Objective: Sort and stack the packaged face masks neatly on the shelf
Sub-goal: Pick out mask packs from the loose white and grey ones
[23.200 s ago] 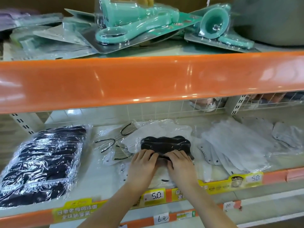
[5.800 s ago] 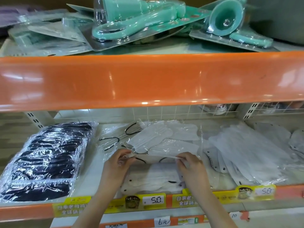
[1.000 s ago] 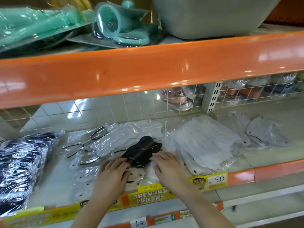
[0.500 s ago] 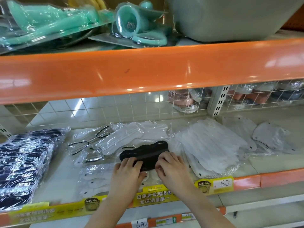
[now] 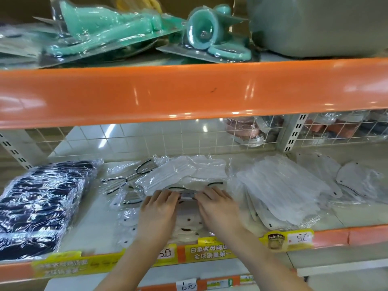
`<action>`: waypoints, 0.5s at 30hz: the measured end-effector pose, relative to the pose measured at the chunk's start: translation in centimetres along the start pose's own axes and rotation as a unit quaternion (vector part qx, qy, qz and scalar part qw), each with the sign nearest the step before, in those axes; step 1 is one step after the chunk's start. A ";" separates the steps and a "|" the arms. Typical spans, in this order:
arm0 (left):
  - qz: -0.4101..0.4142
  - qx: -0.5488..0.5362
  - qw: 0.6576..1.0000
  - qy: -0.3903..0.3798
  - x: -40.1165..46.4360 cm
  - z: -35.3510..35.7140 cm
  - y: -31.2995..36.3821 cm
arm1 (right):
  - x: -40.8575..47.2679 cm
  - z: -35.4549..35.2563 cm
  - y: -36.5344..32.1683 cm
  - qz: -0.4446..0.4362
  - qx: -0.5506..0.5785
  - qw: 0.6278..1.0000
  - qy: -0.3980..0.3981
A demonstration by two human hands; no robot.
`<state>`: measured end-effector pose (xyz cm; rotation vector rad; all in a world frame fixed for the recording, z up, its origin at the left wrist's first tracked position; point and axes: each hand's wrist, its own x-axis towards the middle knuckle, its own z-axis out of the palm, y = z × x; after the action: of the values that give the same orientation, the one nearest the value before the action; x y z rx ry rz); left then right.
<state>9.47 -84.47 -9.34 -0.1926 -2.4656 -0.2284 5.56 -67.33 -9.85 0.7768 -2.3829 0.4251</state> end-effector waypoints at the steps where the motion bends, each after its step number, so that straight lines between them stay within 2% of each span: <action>1: -0.005 0.003 1.000 0.009 0.1 -0.3 -0.6 | 0.2 0.2 -0.8 0.001 -0.004 1.000 0.012; 8: 0.017 0.020 0.997 0.078 -0.3 -2.9 -5.9 | 1.8 2.2 -6.0 -0.014 0.019 1.000 0.002; 15: 0.119 0.024 0.990 0.067 -2.3 -5.7 -12.8 | 4.2 3.9 -11.7 -0.028 0.064 0.997 -0.018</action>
<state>12.11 -98.34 -7.86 -0.4331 -2.2873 -0.0768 8.34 -79.99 -8.93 0.9141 -2.3798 0.5488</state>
